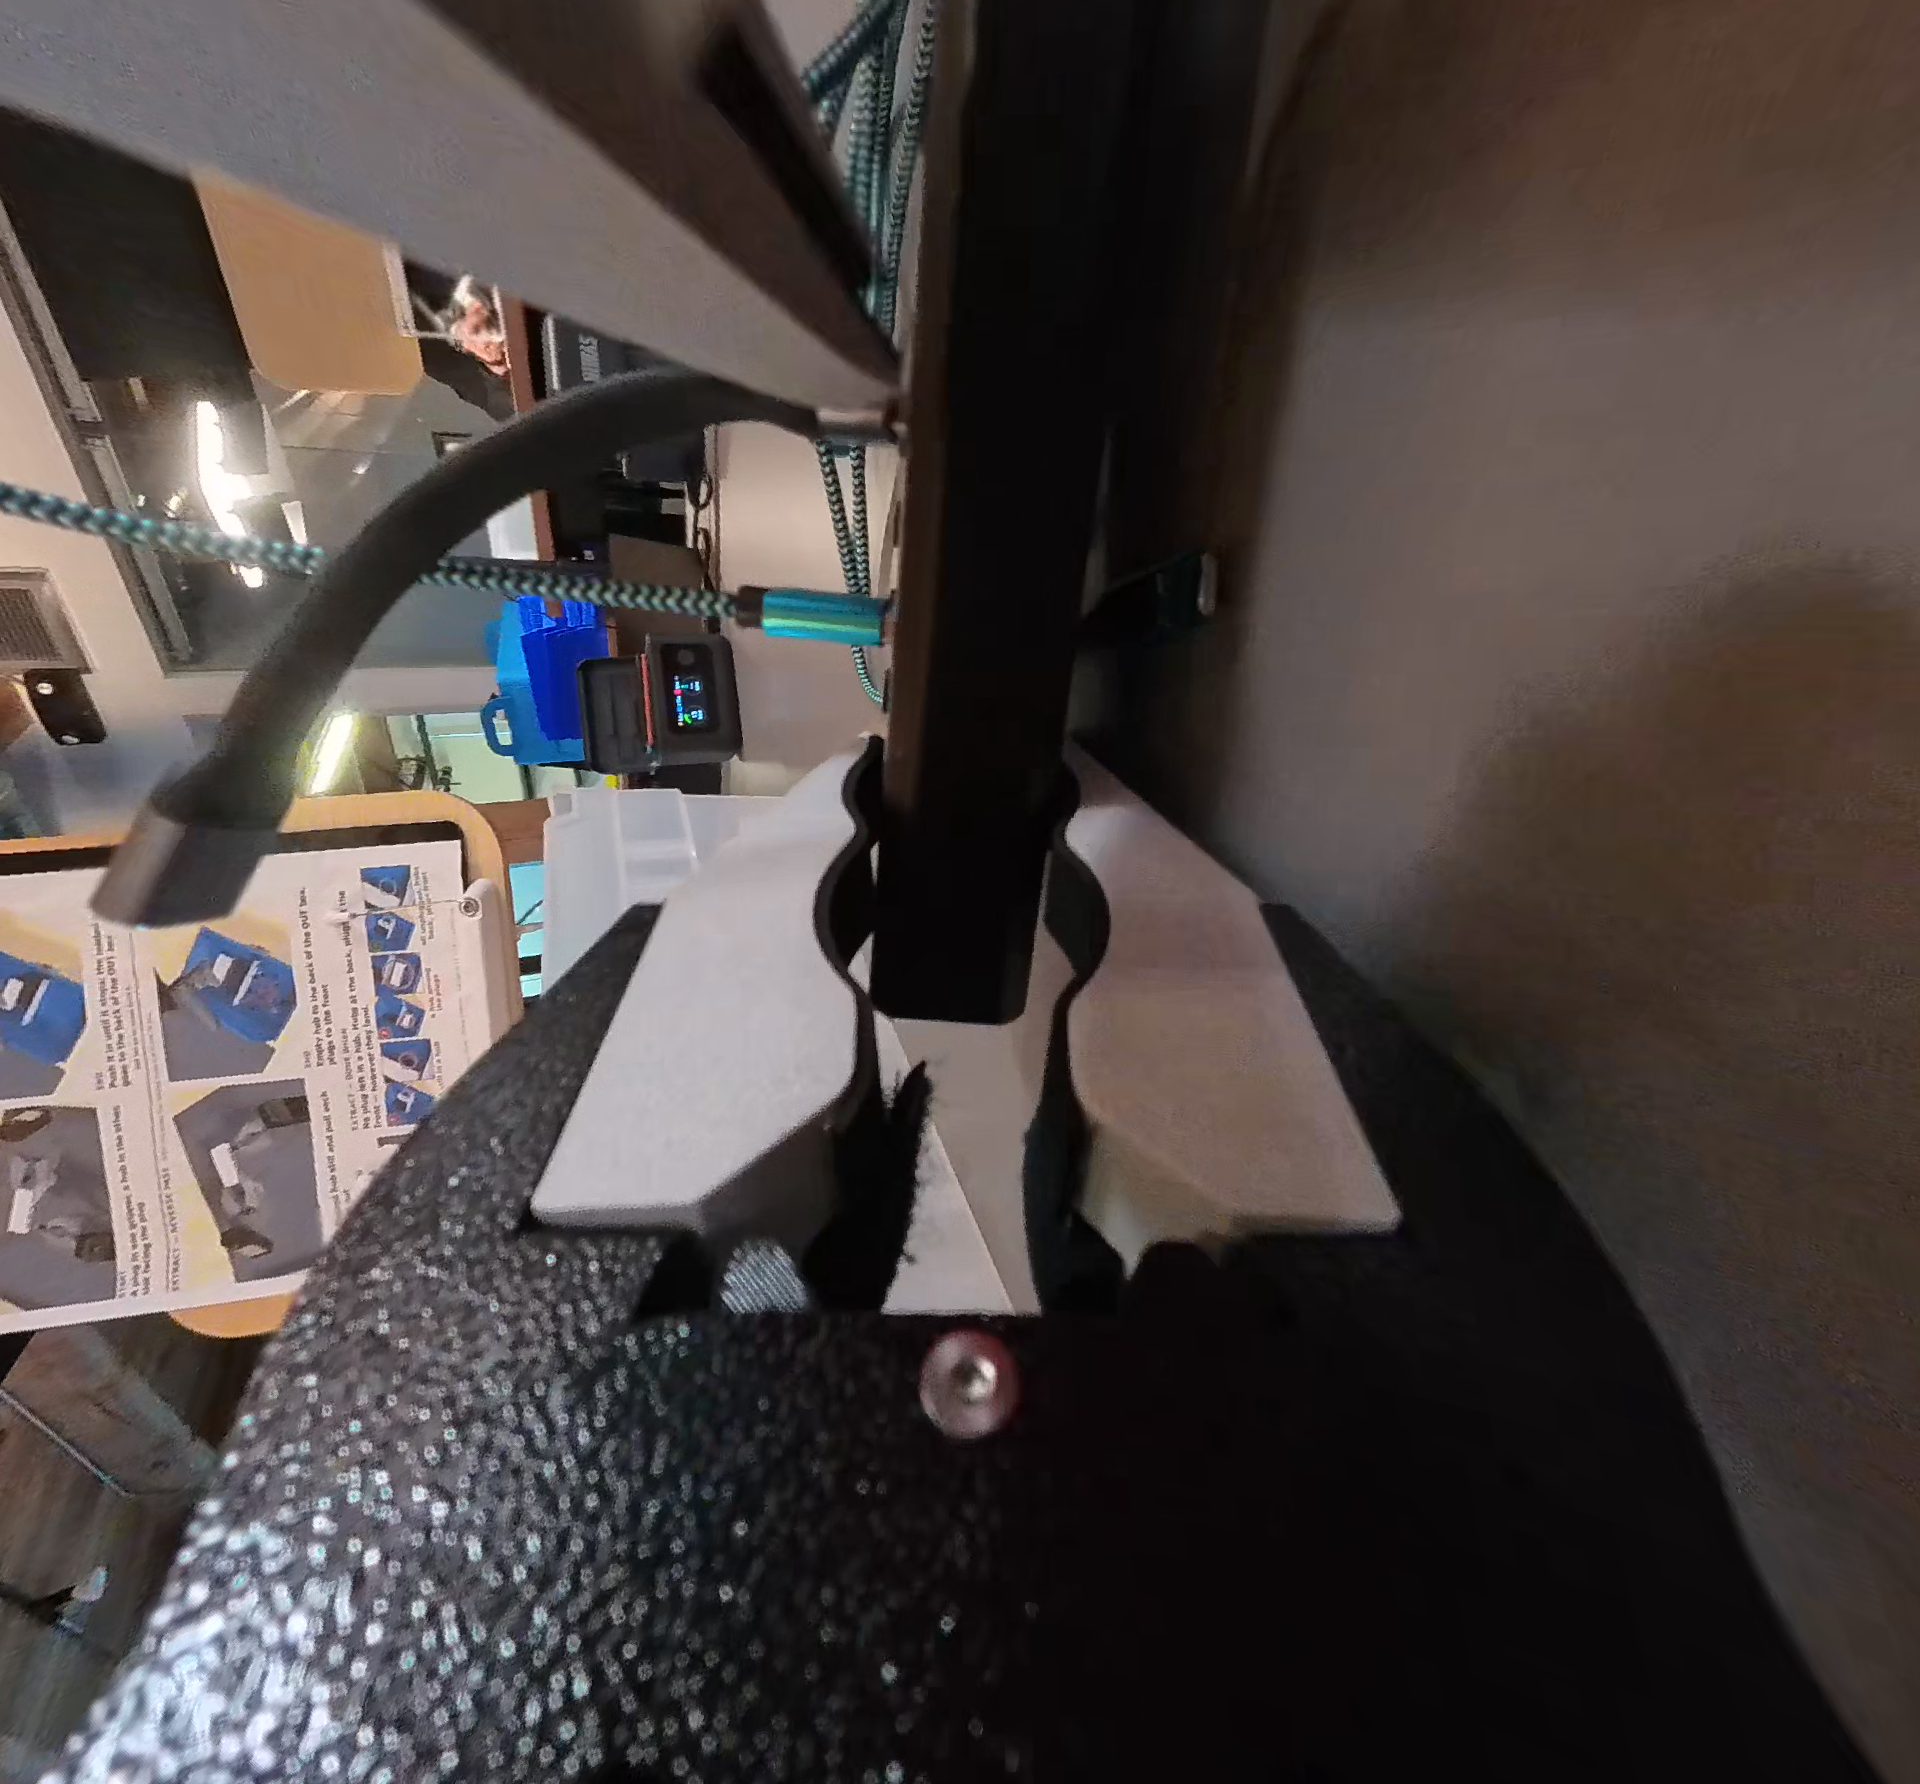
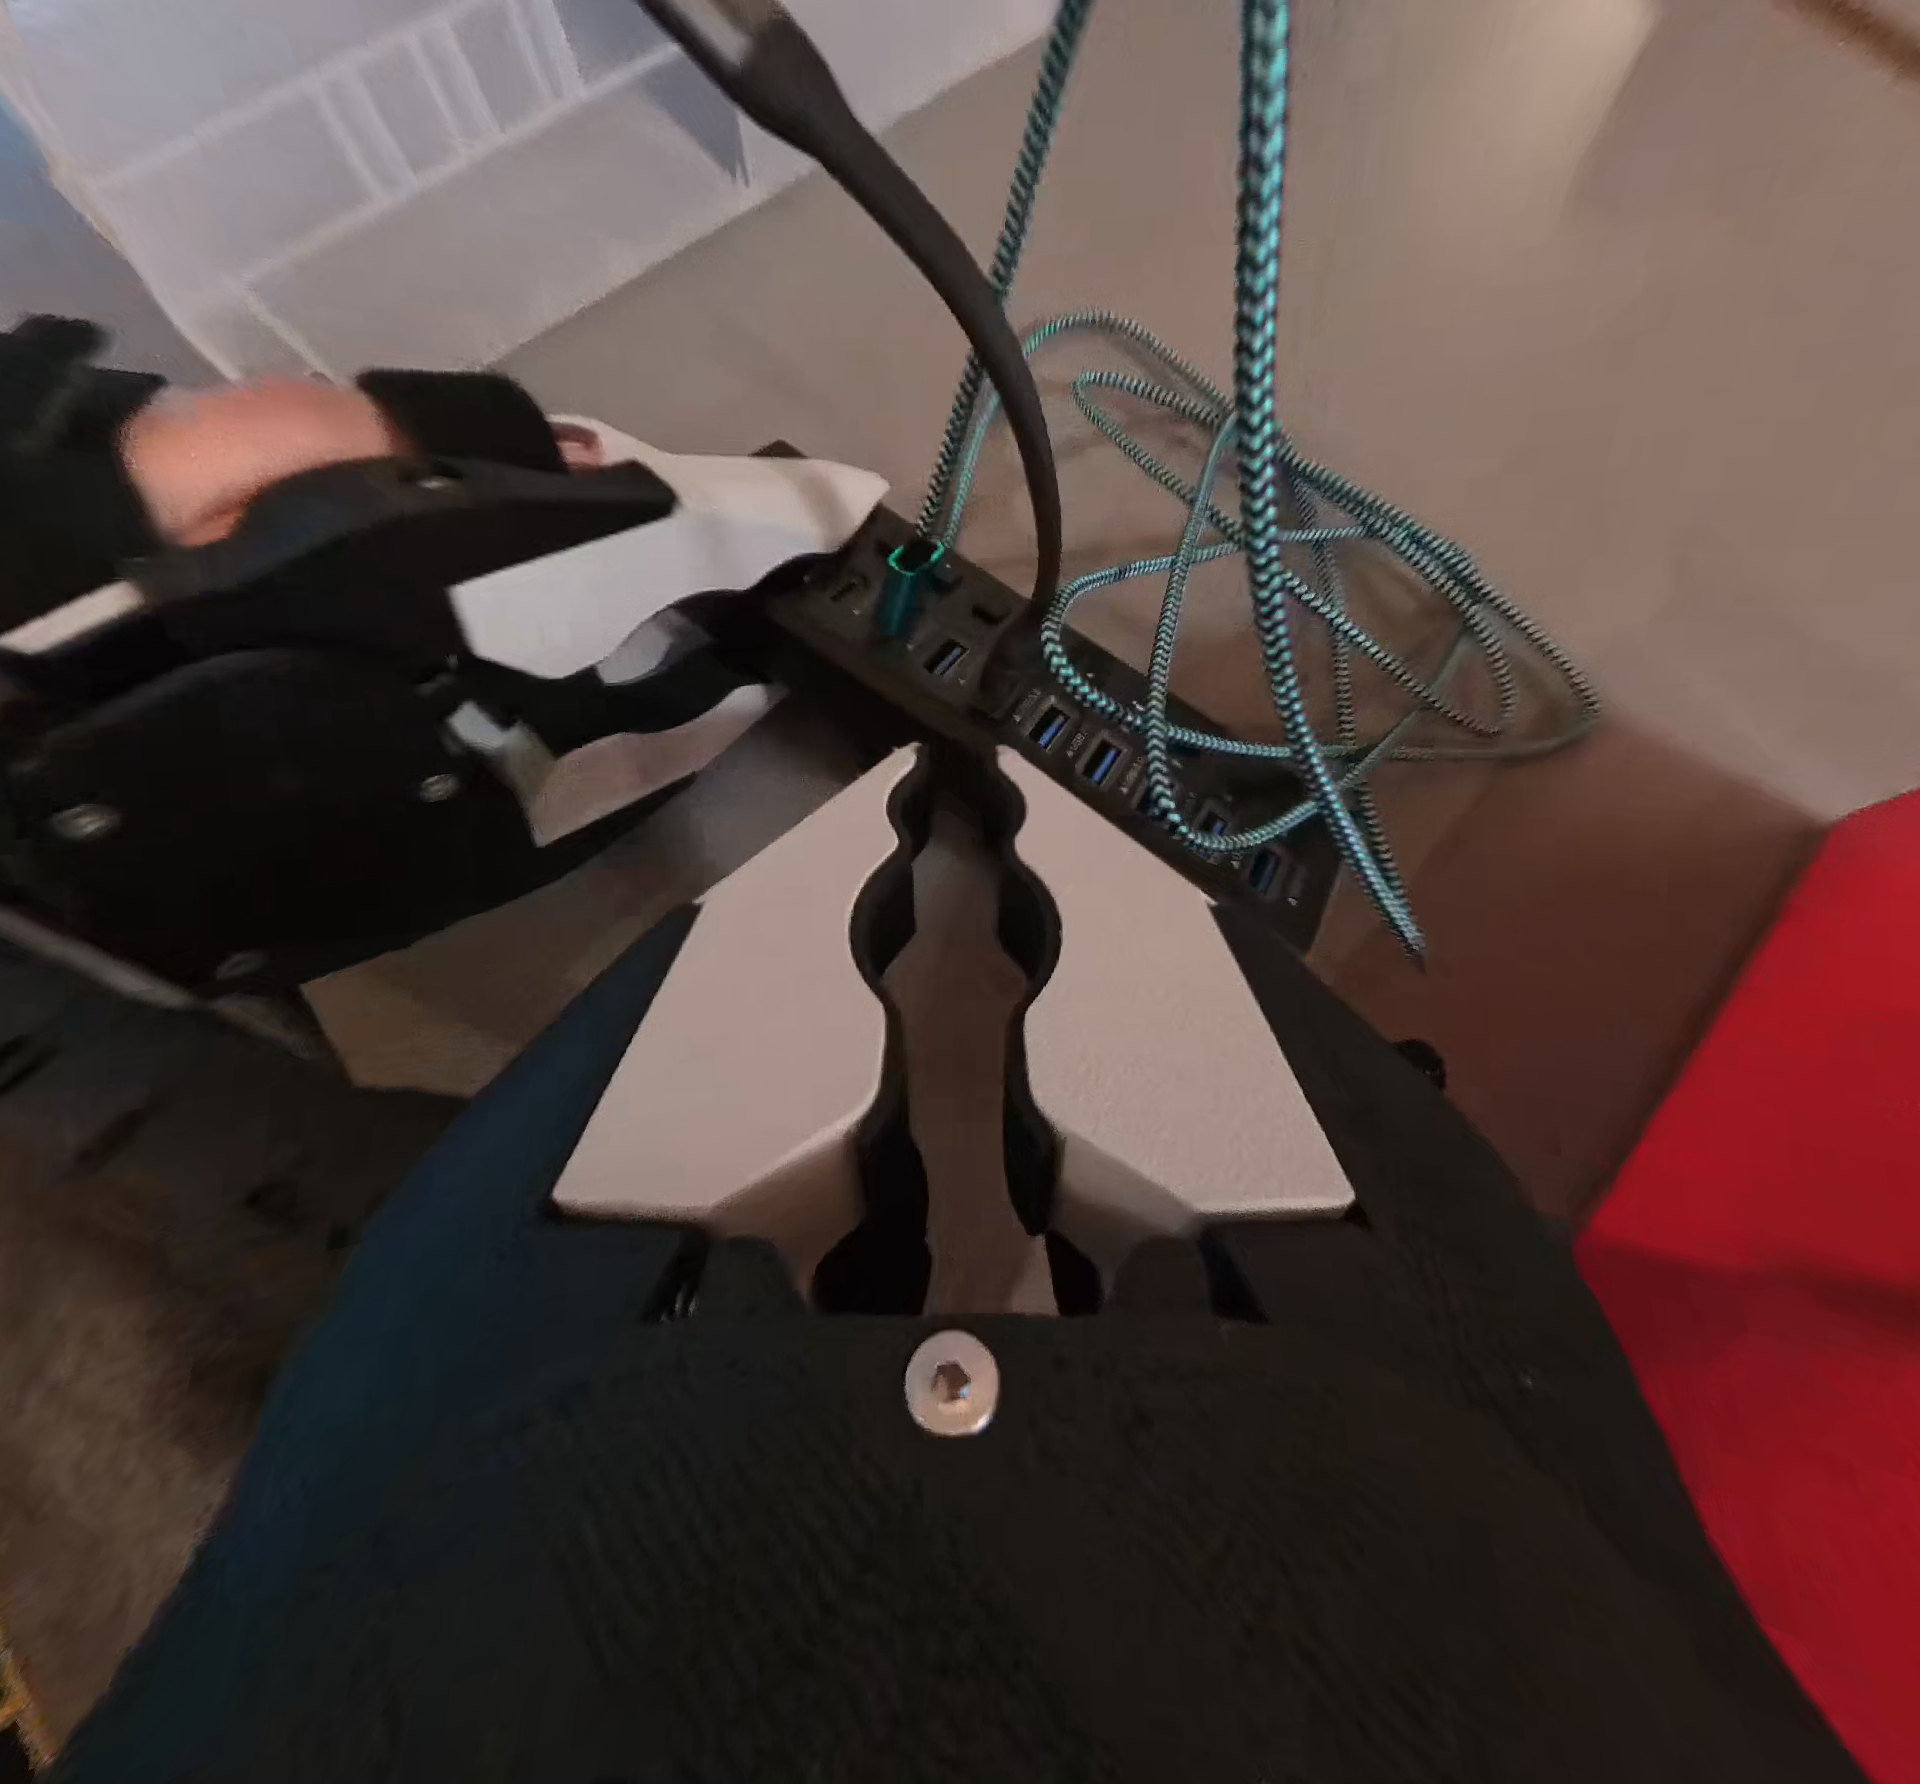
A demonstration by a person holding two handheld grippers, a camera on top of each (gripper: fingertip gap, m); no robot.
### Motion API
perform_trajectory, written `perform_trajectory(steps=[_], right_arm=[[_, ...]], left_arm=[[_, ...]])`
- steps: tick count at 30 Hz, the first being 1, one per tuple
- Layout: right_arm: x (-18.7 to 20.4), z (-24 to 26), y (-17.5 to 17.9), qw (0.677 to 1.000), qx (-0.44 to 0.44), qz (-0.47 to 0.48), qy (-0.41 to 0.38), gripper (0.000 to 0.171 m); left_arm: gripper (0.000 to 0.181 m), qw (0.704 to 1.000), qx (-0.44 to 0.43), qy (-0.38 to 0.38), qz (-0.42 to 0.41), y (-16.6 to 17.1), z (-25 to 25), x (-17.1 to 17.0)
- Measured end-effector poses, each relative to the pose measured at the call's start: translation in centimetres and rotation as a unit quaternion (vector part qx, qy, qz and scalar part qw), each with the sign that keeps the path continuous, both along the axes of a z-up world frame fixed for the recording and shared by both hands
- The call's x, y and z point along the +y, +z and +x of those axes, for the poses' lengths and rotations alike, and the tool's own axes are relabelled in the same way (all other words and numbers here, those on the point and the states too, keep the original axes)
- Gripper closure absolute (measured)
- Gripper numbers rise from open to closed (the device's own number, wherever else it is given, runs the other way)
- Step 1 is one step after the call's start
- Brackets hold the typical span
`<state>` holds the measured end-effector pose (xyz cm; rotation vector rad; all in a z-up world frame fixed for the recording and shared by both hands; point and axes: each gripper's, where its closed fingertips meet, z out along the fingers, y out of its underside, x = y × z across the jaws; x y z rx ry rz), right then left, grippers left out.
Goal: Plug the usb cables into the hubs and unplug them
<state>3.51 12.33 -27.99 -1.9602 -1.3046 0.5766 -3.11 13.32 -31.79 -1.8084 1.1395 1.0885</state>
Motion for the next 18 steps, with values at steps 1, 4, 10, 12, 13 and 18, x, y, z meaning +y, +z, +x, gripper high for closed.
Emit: perform_trajectory(steps=[1,4,10,12,13,18], right_arm=[[0.2,-0.2,-0.6,1.0,0.004,-0.009,-0.003,0.16],[1.0,-0.8,-0.7,0.999,0.039,-0.004,-0.018,0.153],[1.5,-1.4,-1.4,0.998,0.051,0.019,-0.028,0.161],[1.5,-1.2,-1.4,0.998,0.042,0.031,-0.018,0.161],[1.5,-1.2,-1.4,0.998,0.045,0.03,-0.014,0.16],[1.5,-1.1,-1.2,0.997,0.069,0.014,0.006,0.161]], left_arm=[[0.155,1.0,0.004,0.0,0.004,0.1,0.0,0.0],[0.155,1.0,0.013,0.001,0.014,0.1,0.3,-0.2],[0.156,0.998,0.04,-0.036,0.034,0.5,2.0,-1.0],[0.156,0.996,0.046,-0.055,0.044,0.6,2.3,-1.0],[0.156,0.996,0.039,-0.066,0.042,0.6,2.3,-0.9],[0.153,0.992,0.044,-0.117,0.026,0.6,2.5,-0.4]])
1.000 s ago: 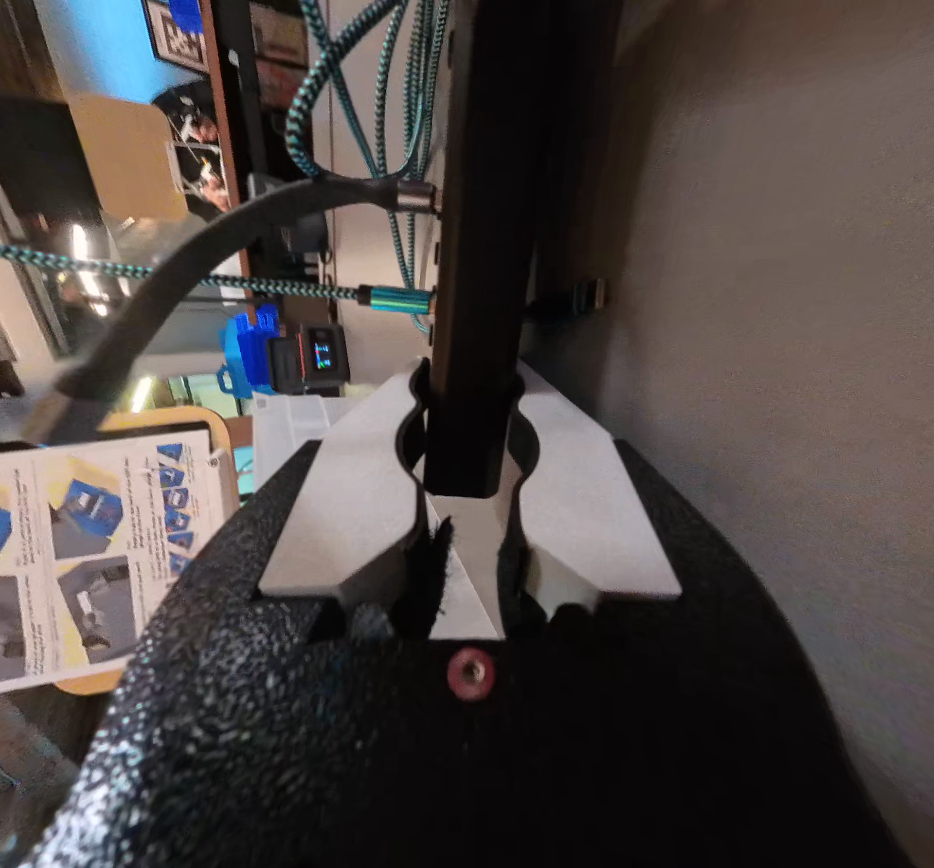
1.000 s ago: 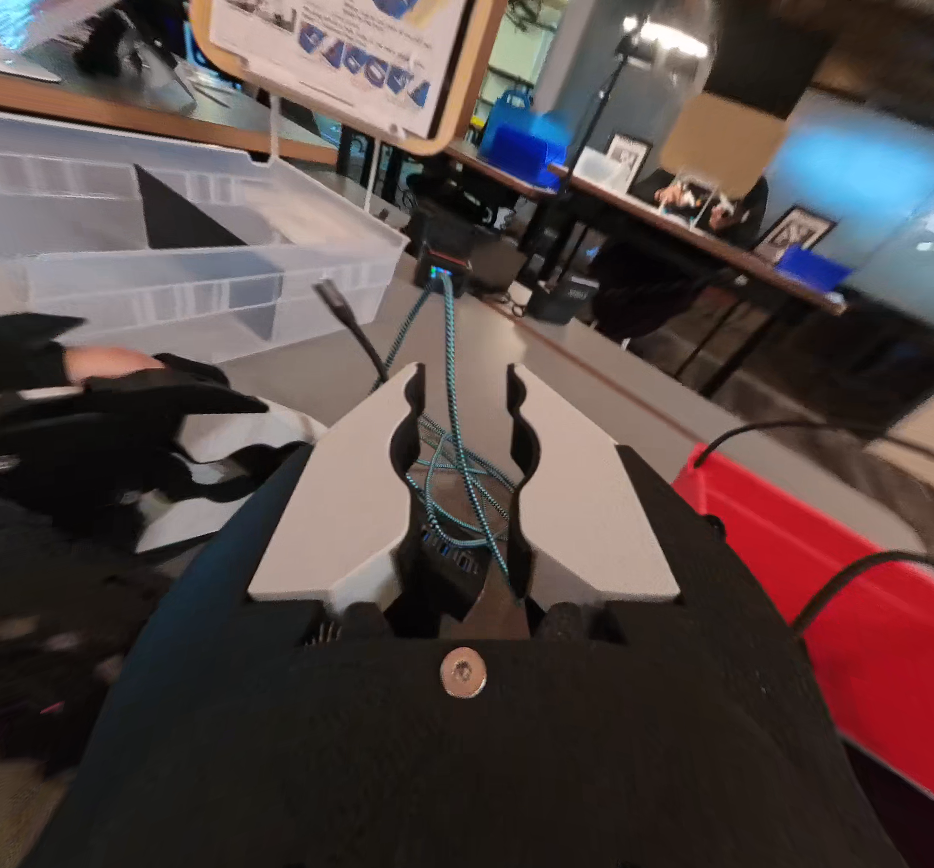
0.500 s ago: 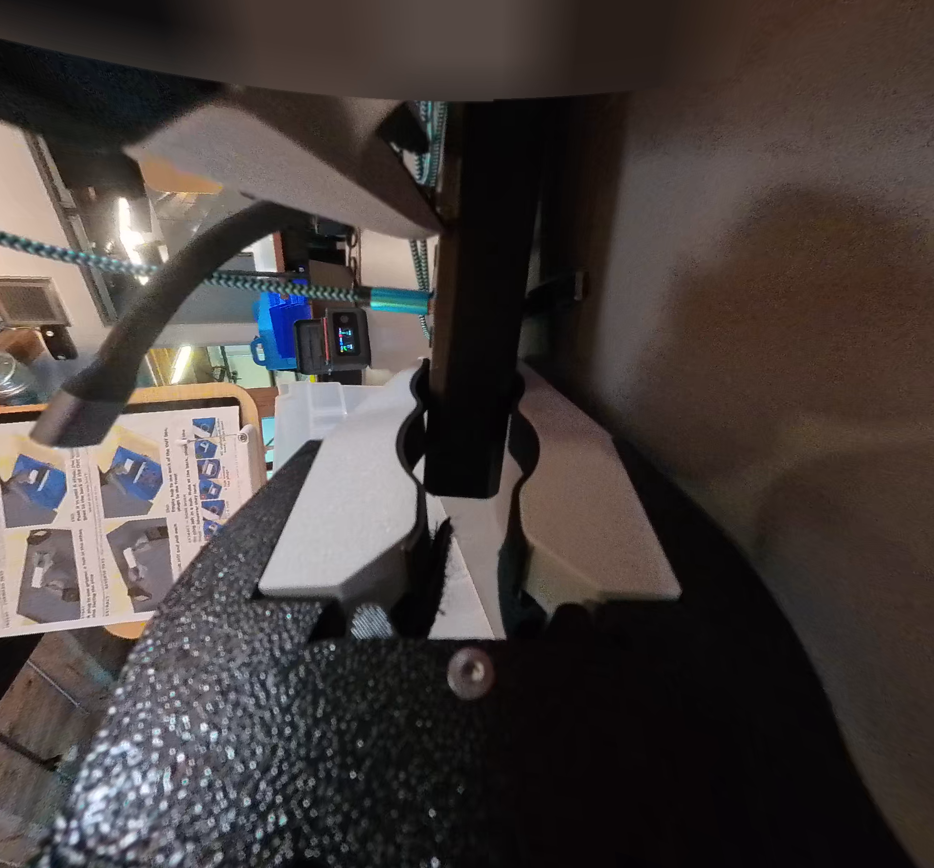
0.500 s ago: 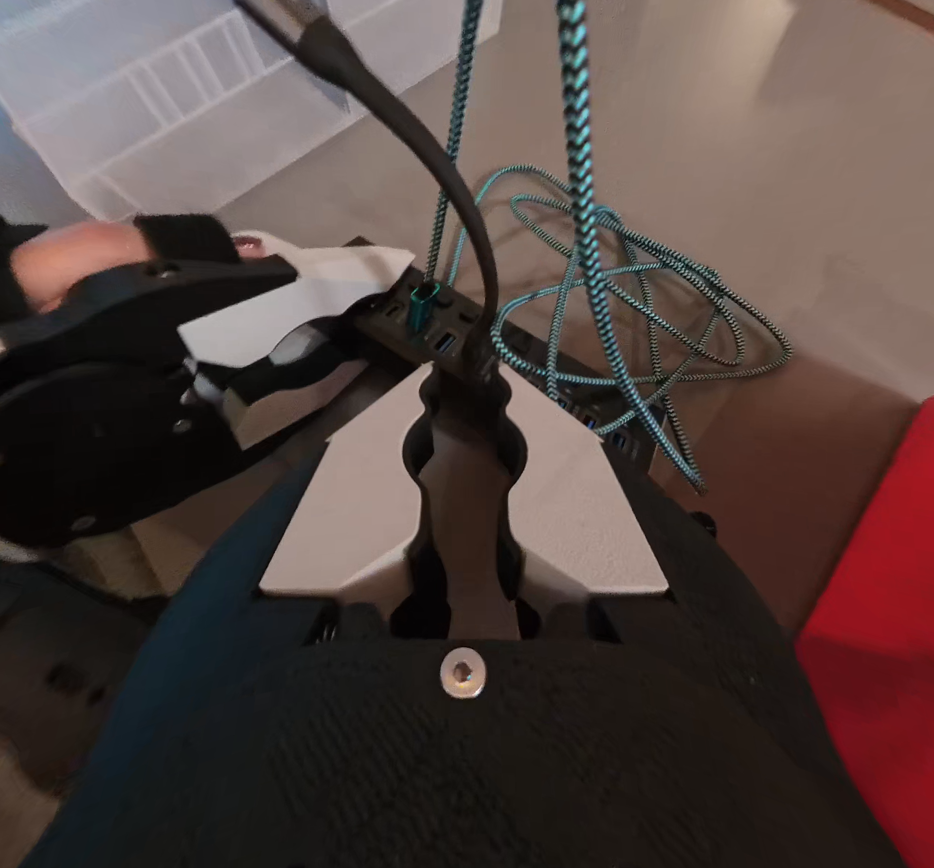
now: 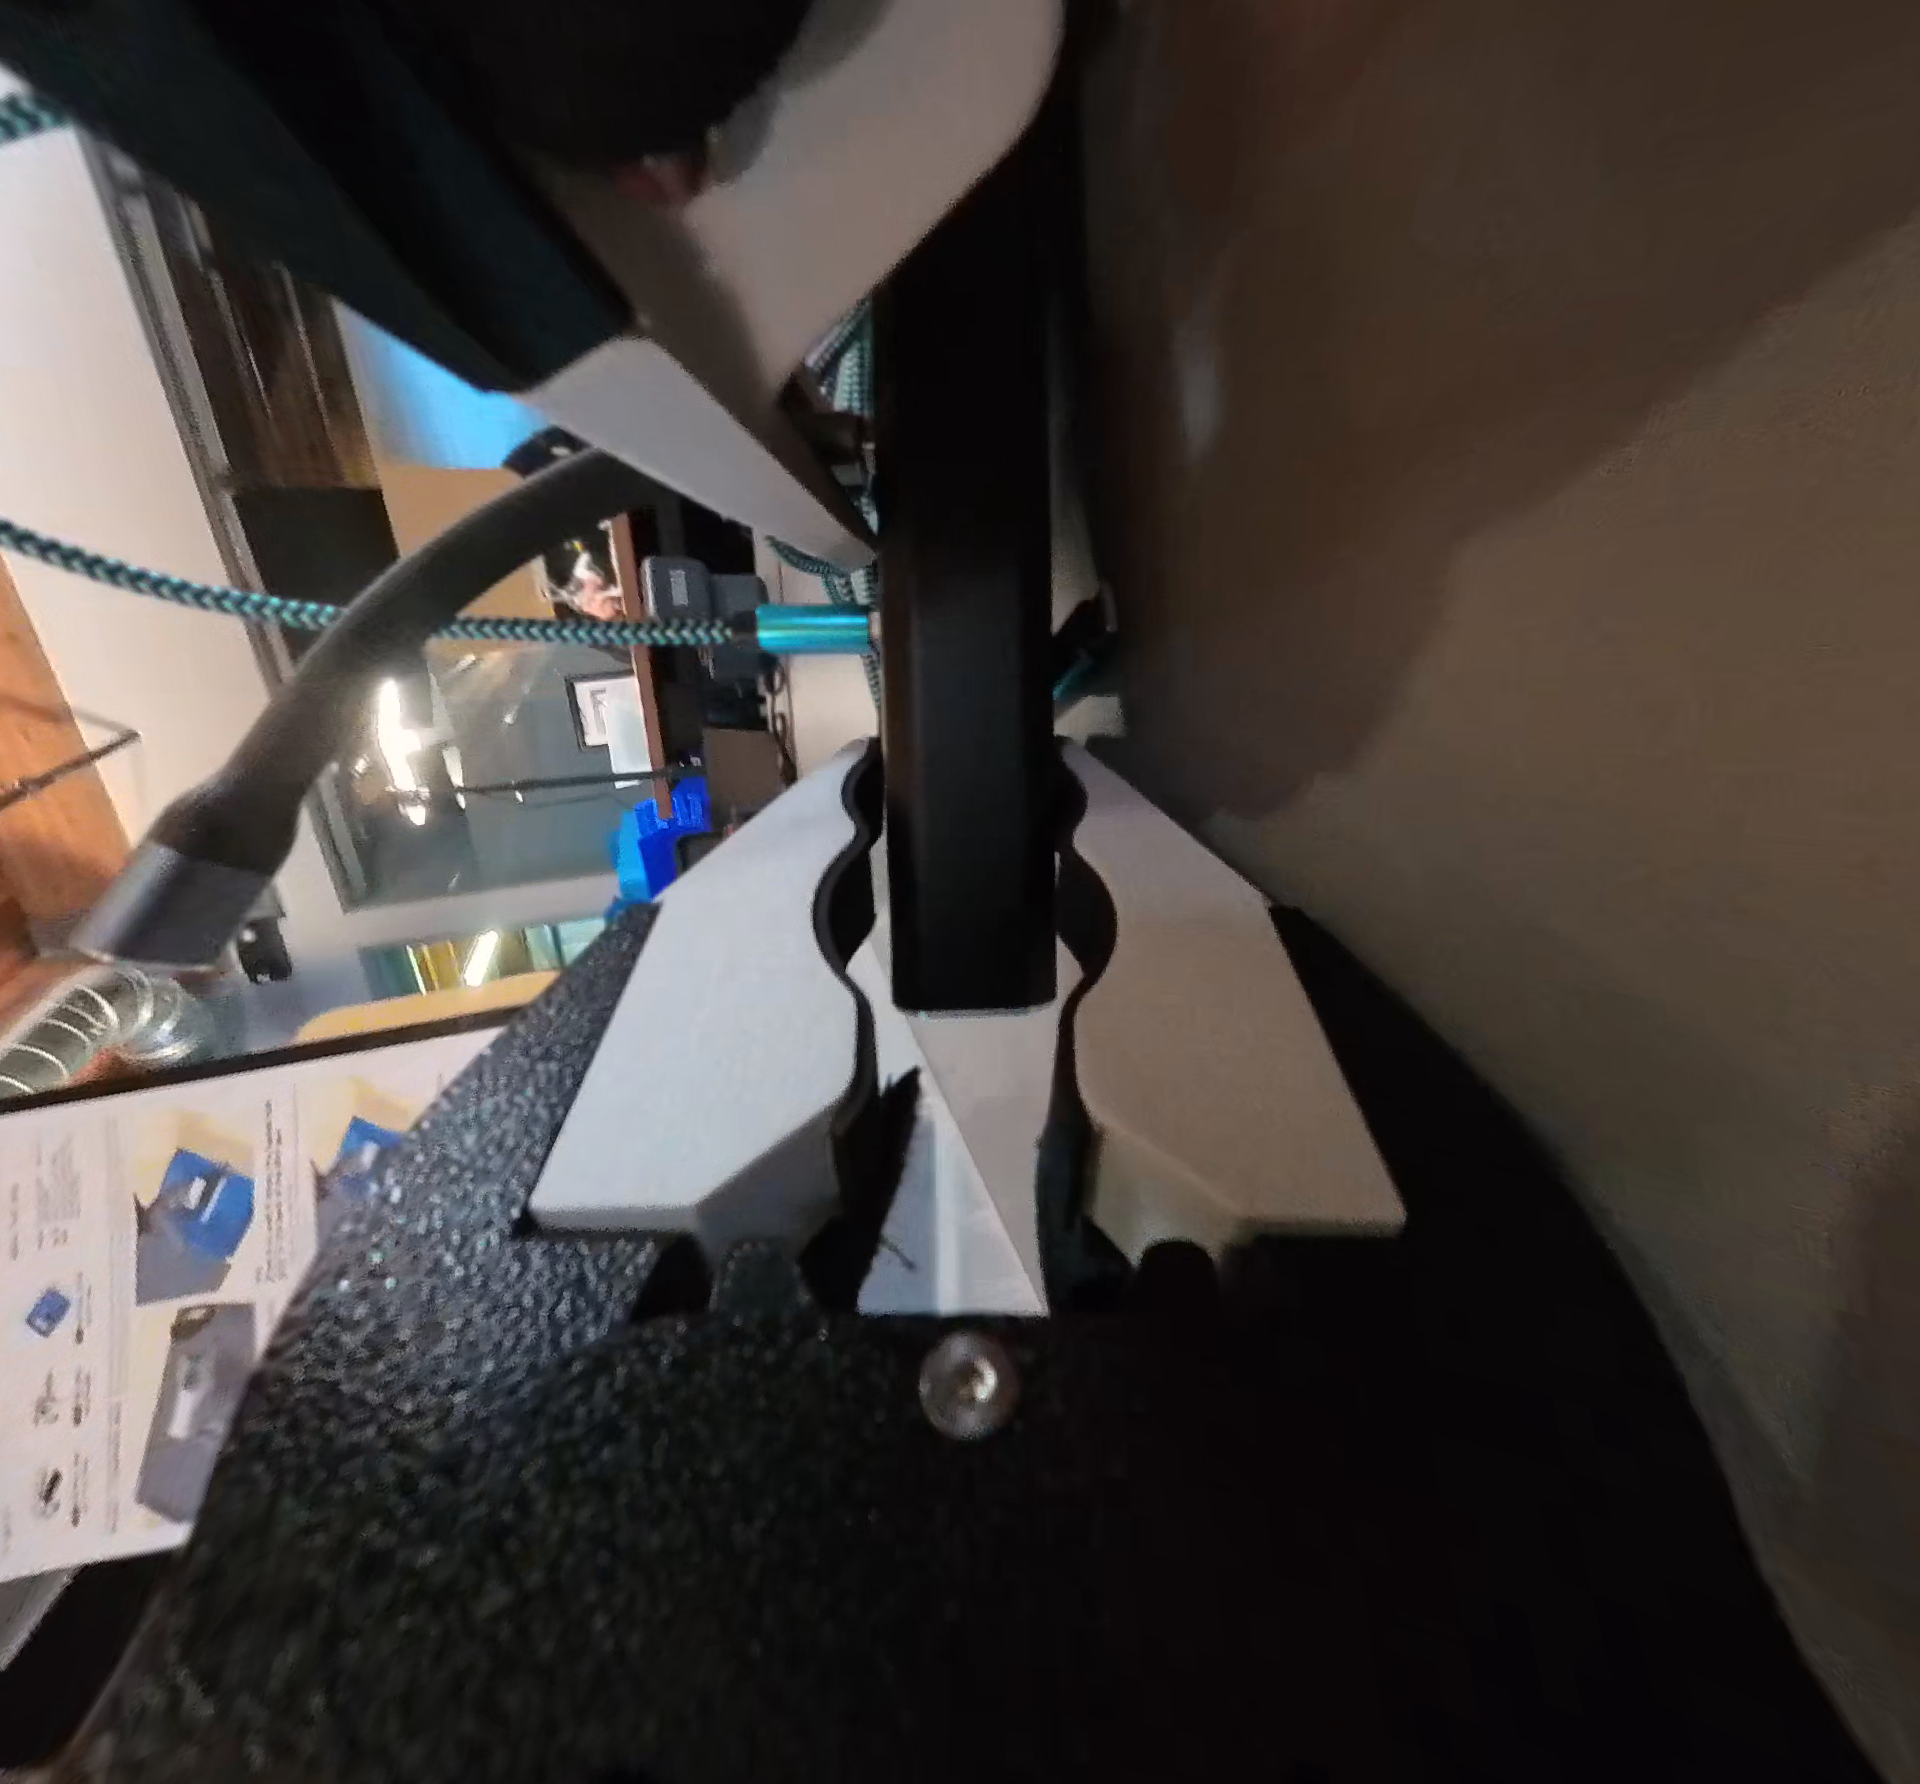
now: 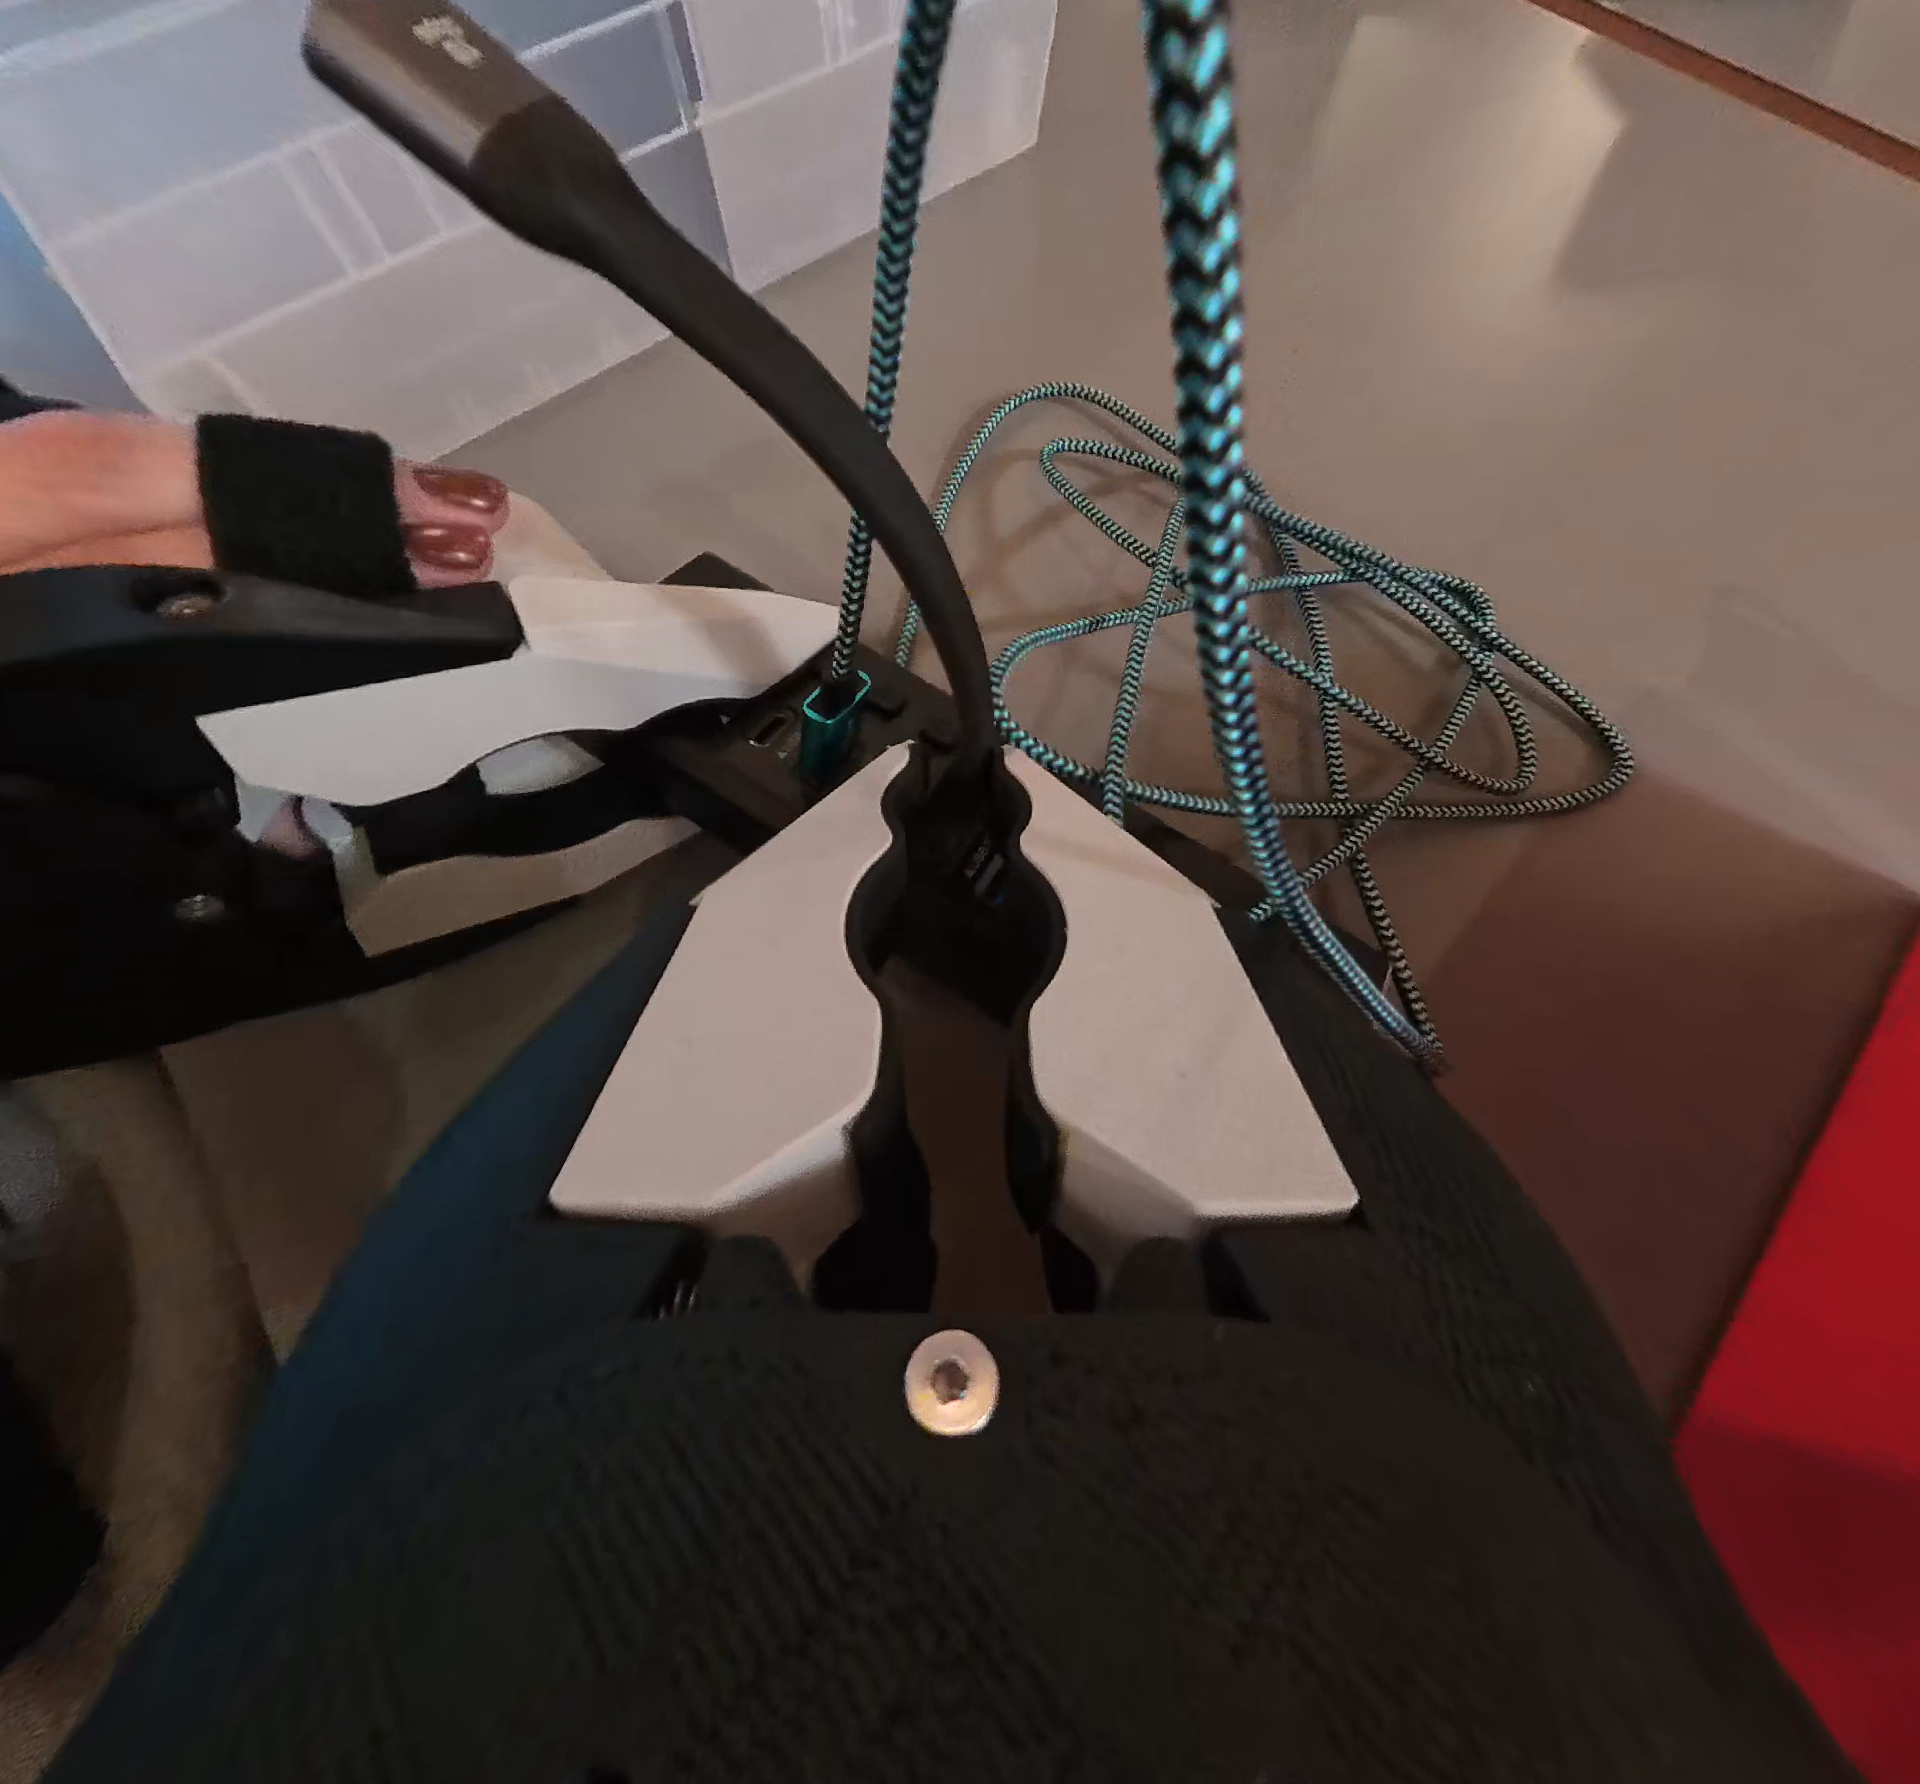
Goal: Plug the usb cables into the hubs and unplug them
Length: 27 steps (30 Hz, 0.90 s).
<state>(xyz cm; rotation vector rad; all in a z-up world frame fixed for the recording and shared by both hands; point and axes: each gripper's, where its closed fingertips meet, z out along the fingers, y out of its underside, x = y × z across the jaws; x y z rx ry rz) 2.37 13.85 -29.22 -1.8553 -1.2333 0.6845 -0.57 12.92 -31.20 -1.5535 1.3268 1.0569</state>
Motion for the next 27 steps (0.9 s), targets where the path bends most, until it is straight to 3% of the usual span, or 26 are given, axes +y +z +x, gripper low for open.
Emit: perform_trajectory(steps=[3,10,15,19,24,27], right_arm=[[0.0,0.1,0.0,1.0,0.0,0.004,0.016,0.16],[1.0,-0.4,0.2,0.998,0.038,0.033,-0.029,0.162],[1.9,-0.6,0.8,0.982,-0.007,0.178,-0.07,0.164],[1.9,-0.9,1.3,0.992,0.081,0.07,-0.072,0.165],[2.1,-1.0,1.4,0.979,0.024,0.183,-0.083,0.165],[2.1,-1.0,1.6,0.982,0.044,0.165,-0.08,0.165]], left_arm=[[0.154,0.999,0.044,-0.018,0.015,0.1,0.0,0.5],[0.156,1.0,0.013,0.023,-0.003,-0.3,-0.4,0.5],[0.156,0.999,0.008,0.053,0.011,-0.3,-0.5,0.7],[0.155,0.998,-0.008,0.056,0.011,-0.4,-0.5,0.6],[0.156,0.998,-0.014,0.063,0.011,-0.4,-0.3,0.6],[0.155,0.998,-0.016,0.063,0.014,-0.5,-0.3,0.6]])
